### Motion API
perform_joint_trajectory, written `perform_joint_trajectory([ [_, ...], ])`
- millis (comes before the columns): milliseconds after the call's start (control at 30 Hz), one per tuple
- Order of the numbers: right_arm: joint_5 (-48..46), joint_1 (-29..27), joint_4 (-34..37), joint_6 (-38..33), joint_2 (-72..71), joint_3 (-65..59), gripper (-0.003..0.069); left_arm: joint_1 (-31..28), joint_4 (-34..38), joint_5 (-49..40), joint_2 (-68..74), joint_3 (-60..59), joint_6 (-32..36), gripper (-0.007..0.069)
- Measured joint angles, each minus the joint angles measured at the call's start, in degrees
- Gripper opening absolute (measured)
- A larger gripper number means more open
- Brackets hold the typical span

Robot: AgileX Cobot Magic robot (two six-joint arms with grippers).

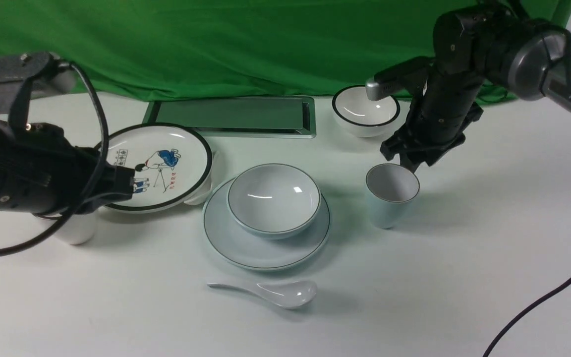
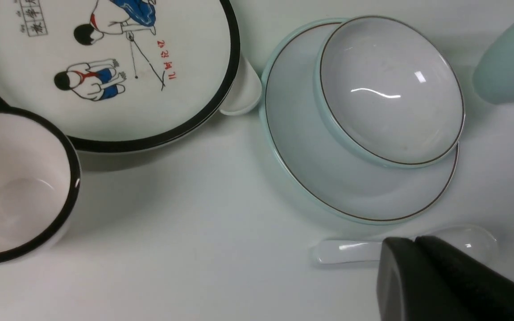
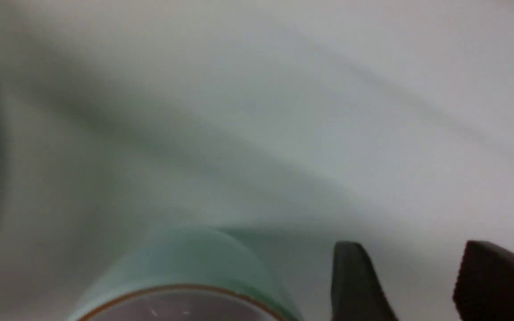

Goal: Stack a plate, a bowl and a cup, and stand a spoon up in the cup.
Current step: Use the right arm to grab a blue teacup

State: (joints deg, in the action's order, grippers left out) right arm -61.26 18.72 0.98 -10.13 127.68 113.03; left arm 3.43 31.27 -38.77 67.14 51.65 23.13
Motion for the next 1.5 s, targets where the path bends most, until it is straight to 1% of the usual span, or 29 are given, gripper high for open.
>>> perform_joint_trajectory([
  [133, 0.19, 0.07, 0.35, 0.07, 0.88, -0.19, 0.019, 0.0, 0.0, 0.0, 0.0, 0.0, 0.43, -0.0029],
  [167, 0.26, 0.07, 0.35, 0.14, 0.65, -0.19, 0.0162, 0.0, 0.0, 0.0, 0.0, 0.0, 0.49, -0.0029],
  [233, -0.06, 0.07, 0.4, 0.24, -0.28, -0.19, 0.0142, 0.0, 0.0, 0.0, 0.0, 0.0, 0.61, -0.0029],
  [300, -0.75, 0.07, 0.4, 0.39, -1.13, -0.19, 0.0149, 0.0, 0.0, 0.0, 0.0, 0.0, 0.67, -0.0029],
  [367, -3.3, 0.38, 0.4, 0.4, -4.27, -0.19, 0.0224, 0.0, 0.0, 0.0, 0.0, 0.0, 0.8, -0.0029],
  [400, -3.69, 0.53, 0.4, 0.4, -4.78, -0.19, 0.024, 0.0, 0.0, 0.0, 0.0, 0.0, 0.85, -0.0029],
  [433, -4.82, 1.21, 0.22, 0.09, -6.43, -0.19, 0.03, 0.0, 0.0, 0.06, 0.0, 0.0, 0.81, -0.0029],
  [467, -4.98, 1.45, 0.22, 0.01, -7.0, -0.19, 0.0316, 0.0, 0.0, 0.06, 0.0, 0.0, 0.81, -0.0029],
  [500, -5.42, 2.52, 0.22, -0.06, -7.68, -0.19, 0.0363, 0.0, 0.05, 0.17, 0.0, 0.0, 0.81, -0.0029],
  [567, -5.75, 4.5, 0.28, -0.08, -7.84, -0.33, 0.0396, 0.0, 0.05, 0.17, 0.0, 0.0, 0.81, -0.0029],
  [700, -5.28, 6.71, 0.35, -0.24, -6.42, -1.1, 0.0396, 0.0, 0.05, 0.17, 0.0, 0.0, 0.86, -0.0029],
  [967, -4.45, 6.46, -0.13, -1.58, -2.32, -1.56, 0.0281, 0.0, 0.05, -0.04, 0.0, 0.0, 0.86, -0.0029],
  [1100, -4.28, 6.41, -0.13, -1.58, -2.27, -1.56, 0.0246, 0.0, 0.05, -0.04, 0.0, 0.0, 0.86, -0.0029],
  [1200, -6.01, 6.41, -0.16, -1.58, -2.27, -1.37, 0.0259, 0.0, 0.05, -0.04, 0.0, 0.0, 0.86, -0.0029],
  [1300, -7.62, 6.41, -0.16, -1.69, -3.05, -0.99, 0.0321, 0.0, 0.05, 0.02, 0.0, 0.0, 1.04, -0.0029],
  [1400, -6.4, 6.34, -0.98, -1.75, -5.06, -0.84, 0.0363, 0.0, 0.05, 0.02, 0.0, 0.0, 1.03, -0.0029],
  [1500, -4.52, 5.82, -1.36, -1.75, -5.73, -0.63, 0.0372, 0.0, 0.05, 0.13, 0.0, 0.0, 1.03, -0.0029],
])
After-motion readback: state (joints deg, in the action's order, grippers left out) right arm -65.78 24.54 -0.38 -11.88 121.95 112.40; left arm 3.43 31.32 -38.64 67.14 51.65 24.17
